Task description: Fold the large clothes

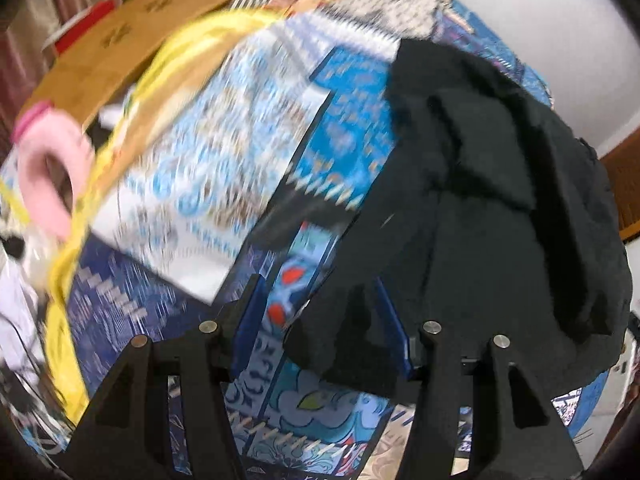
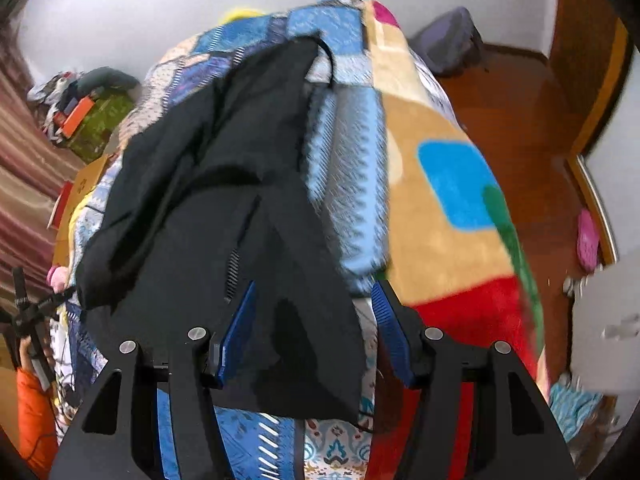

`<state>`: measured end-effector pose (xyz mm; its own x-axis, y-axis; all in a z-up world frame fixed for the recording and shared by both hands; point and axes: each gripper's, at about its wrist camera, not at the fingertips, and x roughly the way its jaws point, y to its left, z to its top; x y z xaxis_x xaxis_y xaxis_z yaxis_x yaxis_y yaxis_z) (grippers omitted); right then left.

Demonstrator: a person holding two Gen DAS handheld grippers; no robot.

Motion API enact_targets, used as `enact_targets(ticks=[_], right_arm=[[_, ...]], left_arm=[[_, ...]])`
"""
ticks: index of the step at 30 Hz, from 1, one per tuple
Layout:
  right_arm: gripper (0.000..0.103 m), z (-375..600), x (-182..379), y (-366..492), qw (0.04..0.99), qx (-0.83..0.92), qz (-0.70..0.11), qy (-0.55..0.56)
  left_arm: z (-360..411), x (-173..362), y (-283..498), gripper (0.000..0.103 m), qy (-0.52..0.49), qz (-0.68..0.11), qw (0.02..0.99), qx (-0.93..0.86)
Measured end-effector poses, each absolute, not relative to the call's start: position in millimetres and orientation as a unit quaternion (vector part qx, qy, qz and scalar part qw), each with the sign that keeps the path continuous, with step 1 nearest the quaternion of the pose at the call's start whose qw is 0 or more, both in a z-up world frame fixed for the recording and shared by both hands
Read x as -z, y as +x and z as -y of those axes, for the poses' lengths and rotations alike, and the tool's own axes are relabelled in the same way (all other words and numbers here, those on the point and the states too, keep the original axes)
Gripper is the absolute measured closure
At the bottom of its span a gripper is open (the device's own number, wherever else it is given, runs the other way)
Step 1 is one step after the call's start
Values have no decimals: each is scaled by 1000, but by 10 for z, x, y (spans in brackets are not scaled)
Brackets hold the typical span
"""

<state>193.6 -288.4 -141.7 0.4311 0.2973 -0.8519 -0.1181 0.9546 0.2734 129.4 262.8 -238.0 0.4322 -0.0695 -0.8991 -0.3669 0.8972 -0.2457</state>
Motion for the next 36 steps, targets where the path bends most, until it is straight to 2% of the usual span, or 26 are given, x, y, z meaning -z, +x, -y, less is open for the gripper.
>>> enact_targets(ticks=[7, 8, 11, 16, 19, 21, 24, 31, 36], right_arm=[[48, 2981, 1690, 1838, 824, -112, -534, 154], [48, 2996, 1699, 1835, 823, -111, -532, 164], [48, 3012, 1698, 1823, 820, -111, -531, 180], [47, 2963, 1657, 1751, 819, -131, -529, 179], [47, 2922, 1579, 1683, 826, -135, -521, 167], [46, 2892, 1546, 1673, 831, -136, -515, 160], [46, 2888, 1437, 1614, 842, -136, -499, 155], [46, 2815, 1335, 1532, 864, -124, -472, 124], [46, 2764, 1505, 1560, 857, -126, -485, 123]], left_arm=[[-2685, 2784, 1297, 48, -295, -532, 791, -65], [-2676, 2828, 1307, 42, -299, -535, 787, -67], [-2597, 2886, 1349, 36, -297, -538, 785, -75], [-2457, 2783, 1343, 36, -273, -545, 791, -62], [-2403, 2641, 1275, 40, -272, -536, 798, -46], [-2336, 2525, 1240, 50, -260, -530, 807, -35], [-2198, 2314, 1193, 58, -236, -513, 825, -19], [-2067, 2003, 1173, 58, -243, -470, 849, 8], [-2089, 2280, 1220, 58, -245, -499, 831, 3]])
